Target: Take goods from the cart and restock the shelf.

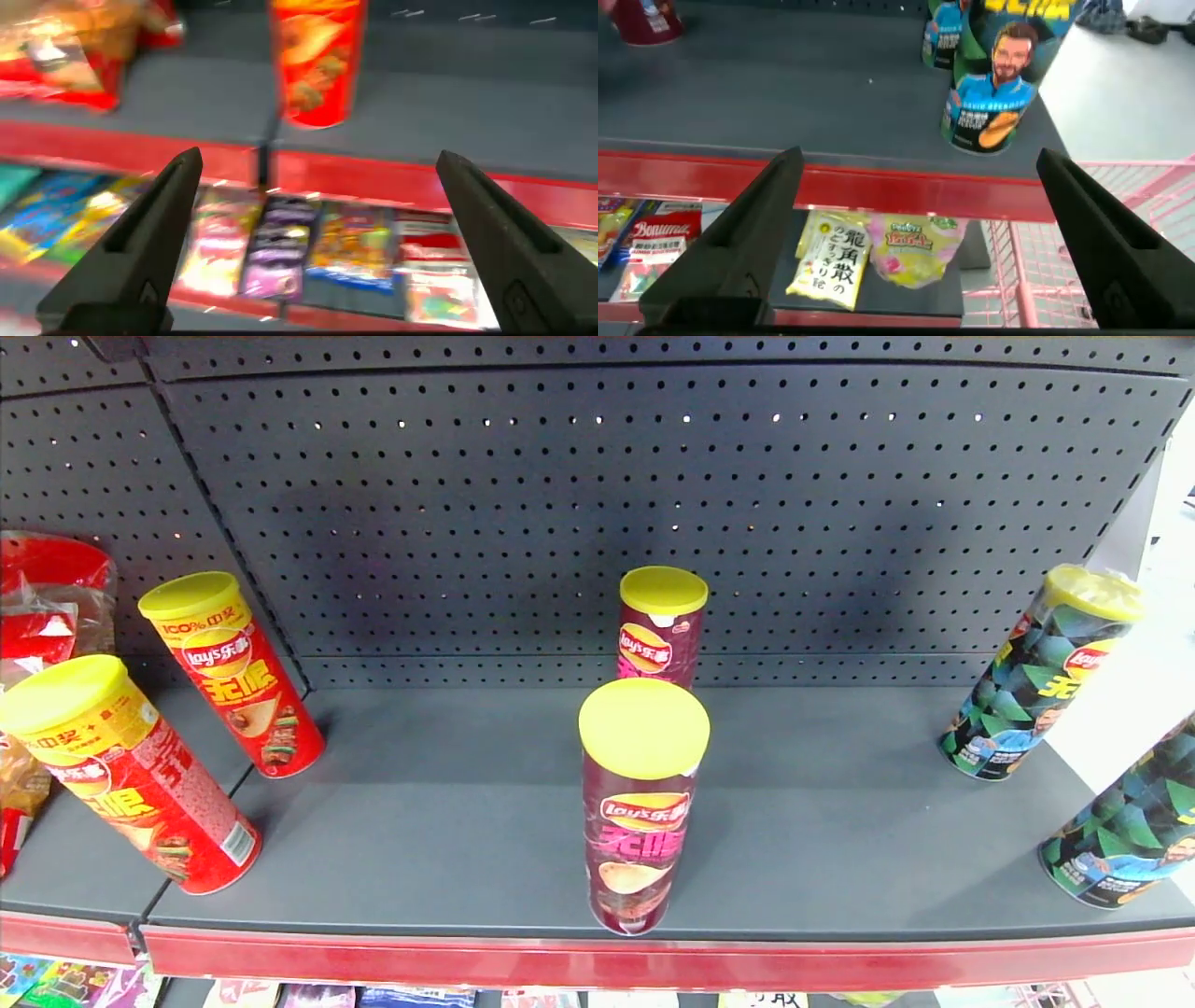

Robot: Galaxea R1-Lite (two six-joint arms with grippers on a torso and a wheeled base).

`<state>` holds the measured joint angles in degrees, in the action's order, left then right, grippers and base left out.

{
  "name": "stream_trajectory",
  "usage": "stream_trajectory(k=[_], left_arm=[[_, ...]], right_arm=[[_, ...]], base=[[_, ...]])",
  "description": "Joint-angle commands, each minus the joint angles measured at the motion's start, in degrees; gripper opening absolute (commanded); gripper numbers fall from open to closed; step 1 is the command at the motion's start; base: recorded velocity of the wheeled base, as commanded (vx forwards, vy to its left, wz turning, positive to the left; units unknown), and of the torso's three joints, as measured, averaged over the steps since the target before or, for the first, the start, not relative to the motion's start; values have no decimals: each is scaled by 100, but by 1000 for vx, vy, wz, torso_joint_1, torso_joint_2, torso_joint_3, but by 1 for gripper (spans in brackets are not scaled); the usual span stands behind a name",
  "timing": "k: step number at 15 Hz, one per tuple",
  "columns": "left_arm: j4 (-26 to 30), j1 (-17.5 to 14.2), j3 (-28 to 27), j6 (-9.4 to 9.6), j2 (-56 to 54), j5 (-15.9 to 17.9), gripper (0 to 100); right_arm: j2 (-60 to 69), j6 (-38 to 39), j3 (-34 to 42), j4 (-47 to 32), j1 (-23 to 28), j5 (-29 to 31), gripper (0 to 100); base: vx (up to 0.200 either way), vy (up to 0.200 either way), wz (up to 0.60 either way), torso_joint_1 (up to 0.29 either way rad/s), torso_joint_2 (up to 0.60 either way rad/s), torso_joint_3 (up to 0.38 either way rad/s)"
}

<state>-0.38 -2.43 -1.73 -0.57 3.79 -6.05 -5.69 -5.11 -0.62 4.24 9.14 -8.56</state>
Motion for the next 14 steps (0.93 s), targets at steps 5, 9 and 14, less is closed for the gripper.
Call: stream_trajectory(k=[5, 9, 14], left_arm=[[38, 251, 173, -57, -362, 657, 100], [47, 251, 173, -22, -362, 640, 100], [47, 243, 173, 5, -362, 649, 100]], right_arm=[[95, 45, 62, -20, -1231, -85, 100], [561, 458, 53, -389, -914, 654, 100], [561, 493, 62, -398, -914, 689, 100]], base=[[0, 0, 0, 0, 0, 0], [0, 0, 0, 0, 0, 0], [0, 0, 0, 0, 0, 0]])
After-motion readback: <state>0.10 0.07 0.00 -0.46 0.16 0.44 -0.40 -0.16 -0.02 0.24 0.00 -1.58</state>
